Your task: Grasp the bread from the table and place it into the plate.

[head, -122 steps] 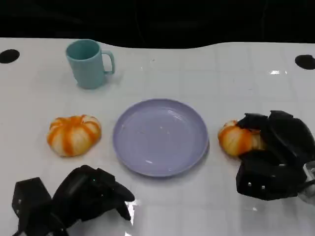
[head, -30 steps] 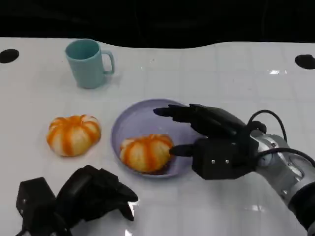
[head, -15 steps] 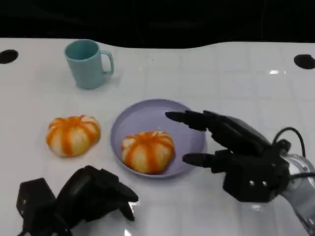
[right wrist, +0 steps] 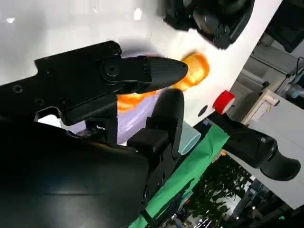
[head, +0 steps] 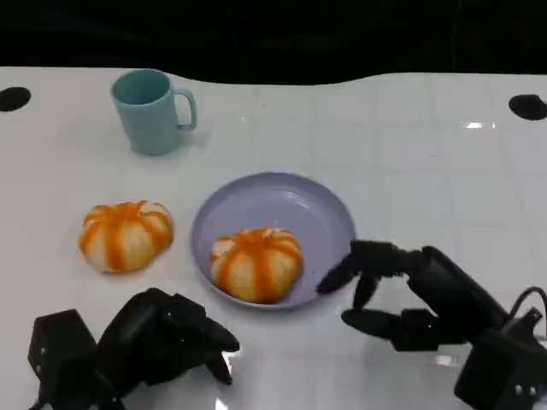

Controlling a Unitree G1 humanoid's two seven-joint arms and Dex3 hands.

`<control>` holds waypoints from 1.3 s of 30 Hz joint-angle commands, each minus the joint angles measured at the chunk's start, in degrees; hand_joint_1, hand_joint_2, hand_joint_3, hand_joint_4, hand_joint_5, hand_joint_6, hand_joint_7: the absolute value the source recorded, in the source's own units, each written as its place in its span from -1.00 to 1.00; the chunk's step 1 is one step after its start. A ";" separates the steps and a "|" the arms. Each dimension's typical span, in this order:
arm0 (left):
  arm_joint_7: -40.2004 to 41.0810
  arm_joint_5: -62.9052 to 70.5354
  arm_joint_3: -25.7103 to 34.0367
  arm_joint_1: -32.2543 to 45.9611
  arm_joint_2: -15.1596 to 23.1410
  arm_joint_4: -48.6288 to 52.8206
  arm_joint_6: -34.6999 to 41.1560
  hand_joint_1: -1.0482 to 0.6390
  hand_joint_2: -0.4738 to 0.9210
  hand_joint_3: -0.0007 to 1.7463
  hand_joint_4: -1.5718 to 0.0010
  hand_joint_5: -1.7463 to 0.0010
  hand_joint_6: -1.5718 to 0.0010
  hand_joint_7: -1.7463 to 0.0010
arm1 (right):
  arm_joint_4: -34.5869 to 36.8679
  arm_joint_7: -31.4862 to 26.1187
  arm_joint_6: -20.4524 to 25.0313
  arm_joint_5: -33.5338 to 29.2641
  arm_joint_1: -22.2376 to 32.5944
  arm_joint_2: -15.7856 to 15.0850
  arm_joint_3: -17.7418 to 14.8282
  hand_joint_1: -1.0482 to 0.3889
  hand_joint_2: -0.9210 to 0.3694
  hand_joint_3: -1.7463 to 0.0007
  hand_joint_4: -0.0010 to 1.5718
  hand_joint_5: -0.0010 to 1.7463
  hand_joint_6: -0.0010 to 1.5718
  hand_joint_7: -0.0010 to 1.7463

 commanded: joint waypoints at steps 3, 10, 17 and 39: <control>0.88 0.68 -0.17 0.09 0.99 -0.25 0.23 -1.00 0.92 -0.99 -0.63 0.01 -1.00 0.95 | -0.34 1.71 -2.51 2.83 3.54 -2.16 -2.15 -0.29 -1.00 0.65 -0.16 0.96 -0.17 0.60; 0.44 0.20 0.01 -0.11 0.87 -0.01 -0.14 -1.00 0.92 -1.00 -0.63 0.01 -0.99 0.95 | -2.18 4.20 -5.54 6.73 8.63 -3.64 -3.89 -0.25 -1.00 0.64 -0.08 1.00 -0.16 0.82; -0.10 -0.06 0.31 -0.66 1.02 1.01 -0.23 -1.00 0.92 -1.00 -0.62 0.01 -0.99 0.95 | -4.31 5.82 -5.05 7.71 11.97 -5.03 -5.41 -0.24 -1.00 0.61 -0.04 1.00 -0.18 0.97; 0.33 0.20 0.33 -1.06 1.39 1.38 -0.50 -1.00 0.92 -1.00 -0.60 -0.01 -0.99 0.96 | 5.38 2.52 -12.99 4.70 8.45 -1.92 -6.19 -0.20 -1.00 0.63 -0.01 1.00 -0.18 1.00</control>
